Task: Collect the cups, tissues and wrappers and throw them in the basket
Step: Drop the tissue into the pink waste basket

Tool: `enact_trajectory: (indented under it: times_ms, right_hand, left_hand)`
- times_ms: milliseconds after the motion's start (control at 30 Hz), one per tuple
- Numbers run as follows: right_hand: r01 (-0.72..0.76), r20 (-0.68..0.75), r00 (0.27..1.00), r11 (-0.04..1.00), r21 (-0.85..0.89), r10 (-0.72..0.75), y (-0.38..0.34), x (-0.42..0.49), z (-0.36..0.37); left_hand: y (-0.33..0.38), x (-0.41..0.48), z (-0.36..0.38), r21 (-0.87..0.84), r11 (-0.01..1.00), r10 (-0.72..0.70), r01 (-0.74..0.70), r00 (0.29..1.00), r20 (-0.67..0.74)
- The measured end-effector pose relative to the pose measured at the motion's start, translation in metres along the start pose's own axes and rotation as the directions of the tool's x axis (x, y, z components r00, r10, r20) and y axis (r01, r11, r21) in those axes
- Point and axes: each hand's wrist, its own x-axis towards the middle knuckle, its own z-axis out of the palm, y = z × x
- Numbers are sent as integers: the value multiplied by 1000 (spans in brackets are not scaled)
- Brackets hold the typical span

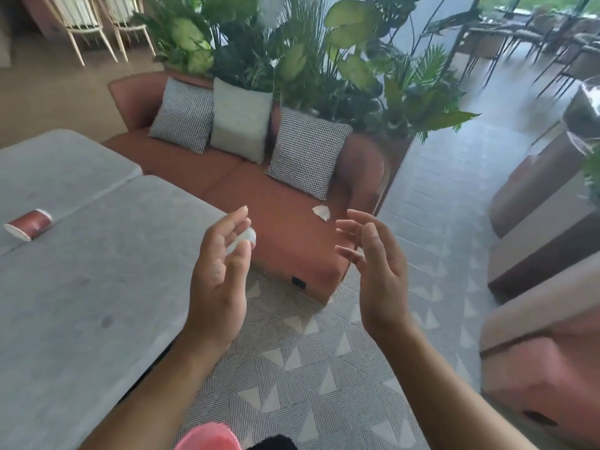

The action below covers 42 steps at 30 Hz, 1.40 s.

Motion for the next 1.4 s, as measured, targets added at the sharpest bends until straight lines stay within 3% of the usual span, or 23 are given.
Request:
enact_trajectory:
  times_ms: [300,600,967,1267,1400]
  right_hand:
    - [-79,14,997,996,-40,80,75,112,11]
    - [-150,-40,988,984,-100,146,145,261,56]
    - [-252,-129,963,960,-126,236,251,381,63]
    - [-381,-90,924,899,-215,371,413,482,41]
    - [-431,-36,889,807,-404,456,515,518,24]
  left_hand:
    - [-71,90,32,-19,998,-61,60,997,-51]
    - [-166,241,52,10,996,-91,91,996,17]
    - [-278,341,111,-21,977,-212,213,976,50]
    - [-401,396,199,-18,942,-336,335,941,-41]
    - [-466,416,244,-14,915,-403,403,912,-79]
